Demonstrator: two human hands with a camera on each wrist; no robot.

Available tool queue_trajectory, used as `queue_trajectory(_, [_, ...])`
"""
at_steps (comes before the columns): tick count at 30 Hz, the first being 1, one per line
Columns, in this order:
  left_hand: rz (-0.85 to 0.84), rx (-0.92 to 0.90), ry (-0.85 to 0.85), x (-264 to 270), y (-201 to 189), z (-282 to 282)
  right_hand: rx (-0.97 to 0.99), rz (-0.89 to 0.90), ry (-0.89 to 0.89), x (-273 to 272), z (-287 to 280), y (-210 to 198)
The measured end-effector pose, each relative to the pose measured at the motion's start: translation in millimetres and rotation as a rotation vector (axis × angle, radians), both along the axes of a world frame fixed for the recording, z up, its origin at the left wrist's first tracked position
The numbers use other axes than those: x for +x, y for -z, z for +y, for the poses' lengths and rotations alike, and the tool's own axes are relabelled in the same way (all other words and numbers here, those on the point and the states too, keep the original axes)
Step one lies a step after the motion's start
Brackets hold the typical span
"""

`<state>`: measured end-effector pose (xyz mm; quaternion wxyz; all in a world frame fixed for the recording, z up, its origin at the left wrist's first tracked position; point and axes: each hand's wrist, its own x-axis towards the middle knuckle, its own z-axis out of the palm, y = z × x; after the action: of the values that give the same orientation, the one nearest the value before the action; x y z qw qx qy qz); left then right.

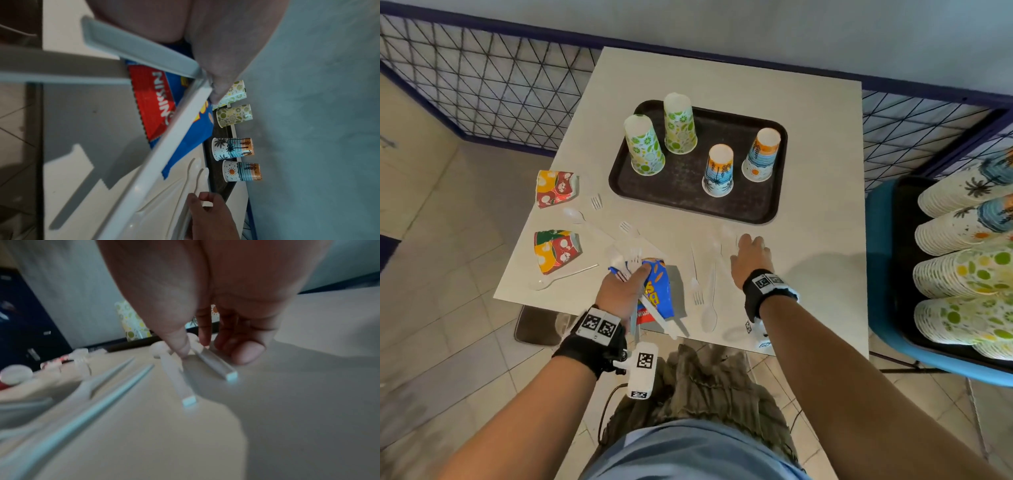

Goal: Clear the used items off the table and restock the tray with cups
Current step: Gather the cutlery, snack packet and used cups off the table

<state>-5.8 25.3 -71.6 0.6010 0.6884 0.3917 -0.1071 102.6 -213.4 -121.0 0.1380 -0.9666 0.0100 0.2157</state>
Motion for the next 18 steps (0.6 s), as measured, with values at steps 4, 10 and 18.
queue_trajectory(4, [0.0, 0.027, -0.005, -10.0, 2.3, 3.4, 0.017, 0.016, 0.052, 2.2, -4.3, 1.2])
queue_trajectory(10, [0.002, 0.018, 0.0, -17.5, -4.6, 3.3, 0.214, 0.045, 0.223, -15.7, 4.9, -2.0])
queue_trajectory(18, [0.029, -0.036, -0.006, -20.5, -5.8, 8.2, 0.098, 0.057, -0.014, -29.0, 2.5, 4.5])
